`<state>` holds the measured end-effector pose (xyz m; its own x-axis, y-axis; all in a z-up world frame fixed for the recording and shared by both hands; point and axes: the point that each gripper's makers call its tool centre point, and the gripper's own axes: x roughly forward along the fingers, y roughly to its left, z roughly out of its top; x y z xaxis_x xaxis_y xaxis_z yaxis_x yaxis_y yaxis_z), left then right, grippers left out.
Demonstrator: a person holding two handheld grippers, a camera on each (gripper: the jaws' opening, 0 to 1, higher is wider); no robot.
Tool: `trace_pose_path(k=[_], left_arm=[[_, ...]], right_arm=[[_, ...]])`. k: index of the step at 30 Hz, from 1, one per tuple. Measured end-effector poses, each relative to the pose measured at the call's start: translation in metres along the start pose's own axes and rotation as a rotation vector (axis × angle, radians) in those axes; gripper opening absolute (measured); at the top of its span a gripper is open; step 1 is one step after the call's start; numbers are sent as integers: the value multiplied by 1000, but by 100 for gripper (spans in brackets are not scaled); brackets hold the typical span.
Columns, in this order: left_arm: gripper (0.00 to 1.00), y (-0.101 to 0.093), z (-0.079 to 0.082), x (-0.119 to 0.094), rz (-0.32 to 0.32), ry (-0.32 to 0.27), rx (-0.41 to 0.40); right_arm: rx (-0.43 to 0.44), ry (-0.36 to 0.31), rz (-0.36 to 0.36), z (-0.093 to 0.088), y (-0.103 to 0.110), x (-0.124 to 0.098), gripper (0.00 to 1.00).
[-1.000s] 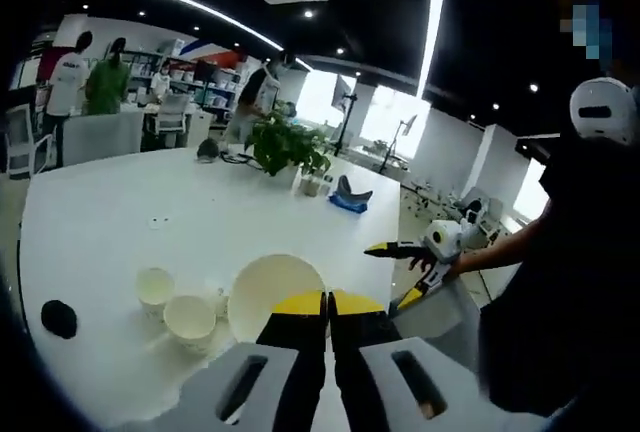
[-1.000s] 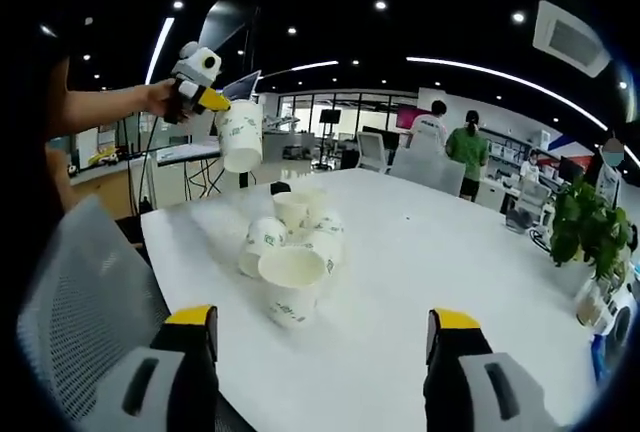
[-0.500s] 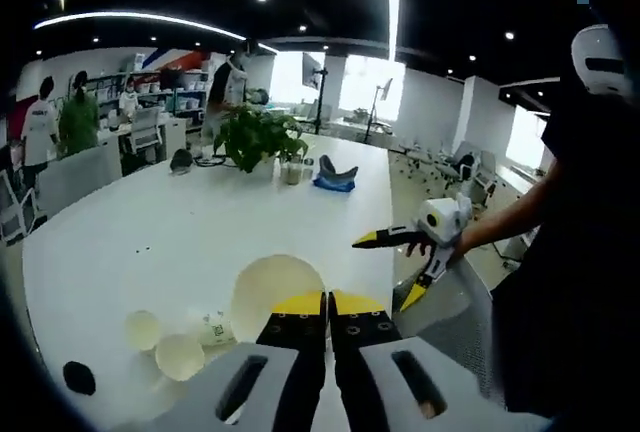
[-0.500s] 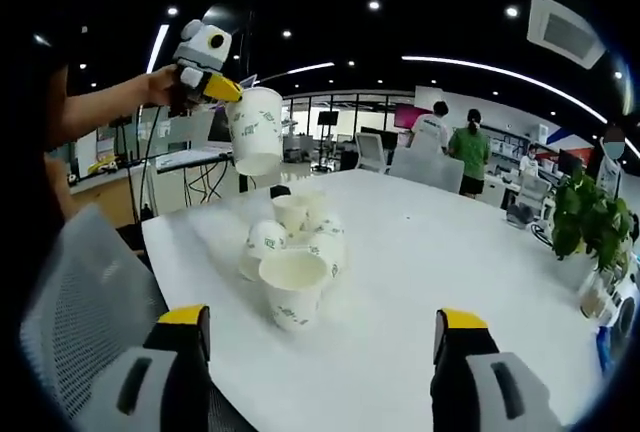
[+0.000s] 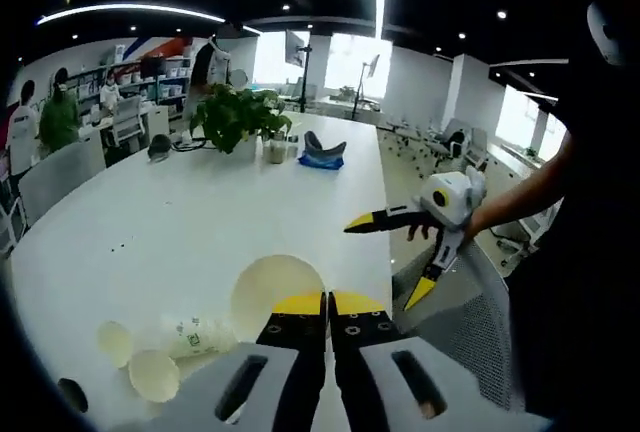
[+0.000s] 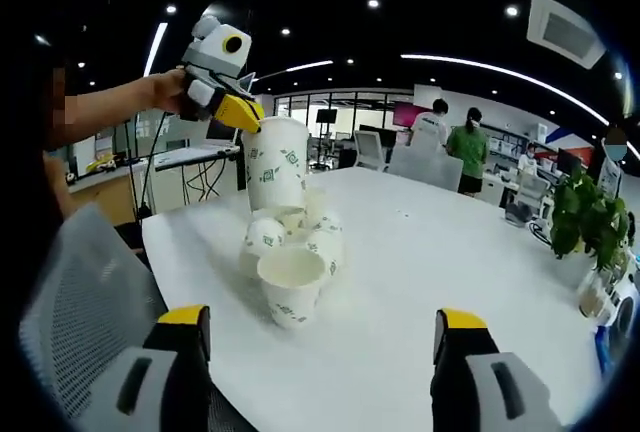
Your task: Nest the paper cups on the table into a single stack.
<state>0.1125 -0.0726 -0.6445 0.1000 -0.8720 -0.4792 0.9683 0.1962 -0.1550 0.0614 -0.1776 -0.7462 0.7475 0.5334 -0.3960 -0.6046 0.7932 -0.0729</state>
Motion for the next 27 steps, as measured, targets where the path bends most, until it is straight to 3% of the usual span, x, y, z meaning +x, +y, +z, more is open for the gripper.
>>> trace_pose_path(k=[7,11,27], left_arm=[[0,-2,-13,18,-13,53,29],[0,-15,-18,32,-13,78,42],[0,-5,-45,53,10,158,94]], right_arm=[[0,2,-3,0,0,0,94],[0,4,-6,0,0,0,93],[2,14,-10,-3,-2,0,92]])
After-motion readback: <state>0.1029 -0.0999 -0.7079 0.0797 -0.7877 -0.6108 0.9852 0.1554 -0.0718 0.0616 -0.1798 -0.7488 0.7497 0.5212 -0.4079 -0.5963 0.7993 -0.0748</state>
